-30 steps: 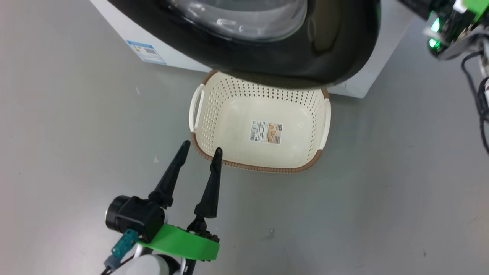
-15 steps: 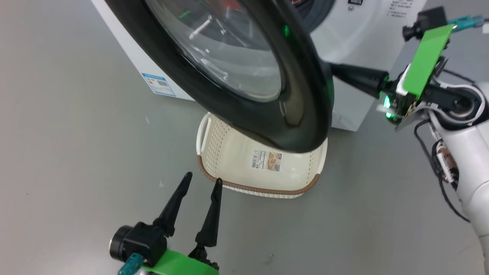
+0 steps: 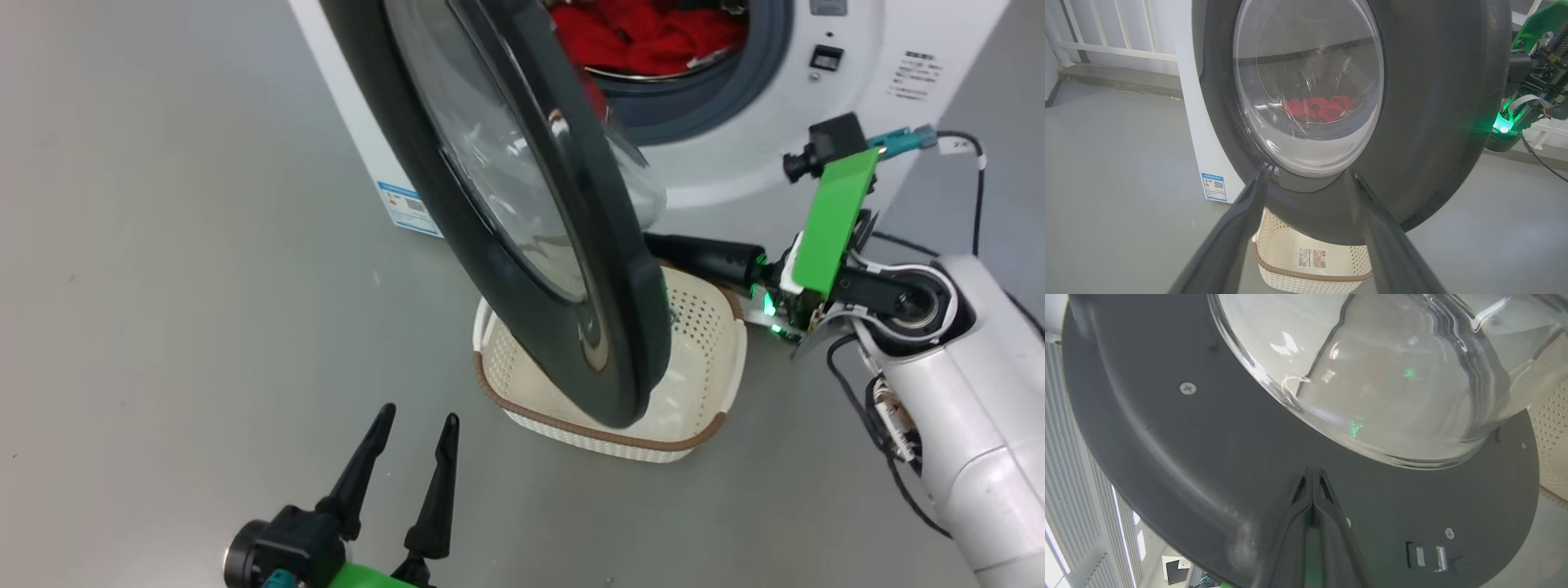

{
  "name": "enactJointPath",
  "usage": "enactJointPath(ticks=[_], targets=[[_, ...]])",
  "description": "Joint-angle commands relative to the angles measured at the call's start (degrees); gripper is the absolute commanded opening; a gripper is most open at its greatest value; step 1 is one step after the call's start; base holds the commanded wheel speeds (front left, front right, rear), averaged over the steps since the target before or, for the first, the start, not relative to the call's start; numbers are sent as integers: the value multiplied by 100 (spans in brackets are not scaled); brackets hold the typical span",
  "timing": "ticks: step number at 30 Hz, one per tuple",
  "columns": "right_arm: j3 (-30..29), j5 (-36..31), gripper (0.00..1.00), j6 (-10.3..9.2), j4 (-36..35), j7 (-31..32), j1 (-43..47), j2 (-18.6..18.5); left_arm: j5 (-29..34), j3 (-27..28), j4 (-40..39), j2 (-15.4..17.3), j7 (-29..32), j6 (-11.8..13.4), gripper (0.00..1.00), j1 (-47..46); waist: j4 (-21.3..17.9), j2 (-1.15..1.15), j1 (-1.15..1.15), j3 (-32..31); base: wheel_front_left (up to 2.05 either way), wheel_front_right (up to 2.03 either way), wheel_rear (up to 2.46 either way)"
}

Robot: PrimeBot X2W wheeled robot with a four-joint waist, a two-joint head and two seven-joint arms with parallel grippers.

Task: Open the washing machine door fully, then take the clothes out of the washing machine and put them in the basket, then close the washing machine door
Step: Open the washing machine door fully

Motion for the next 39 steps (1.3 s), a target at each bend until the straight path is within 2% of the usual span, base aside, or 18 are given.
enactJointPath(ticks=[1,17,24,36,37,39], targets=[[115,-79,0,32,-208,56,113,182,91,201,-113,60,-54,-8,100,29,216,0,0,-148,0,0,0],[462,-260,0,32,-491,171,700,660,103,464,4,60,-54,59,100,236,874,0,0,-488,0,0,0],[721,-297,0,32,-428,114,632,822,98,698,-78,60,-54,103,100,307,919,0,0,-460,0,0,0],[905,-126,0,32,-434,-111,543,876,110,739,-75,60,-54,124,100,331,915,0,0,-504,0,0,0],[895,-130,4,32,-436,-154,555,877,112,743,-68,60,-54,120,100,332,911,0,0,-512,0,0,0],[869,-196,73,32,-433,-276,587,878,118,751,-52,60,-54,106,100,335,901,0,0,-529,0,0,0]])
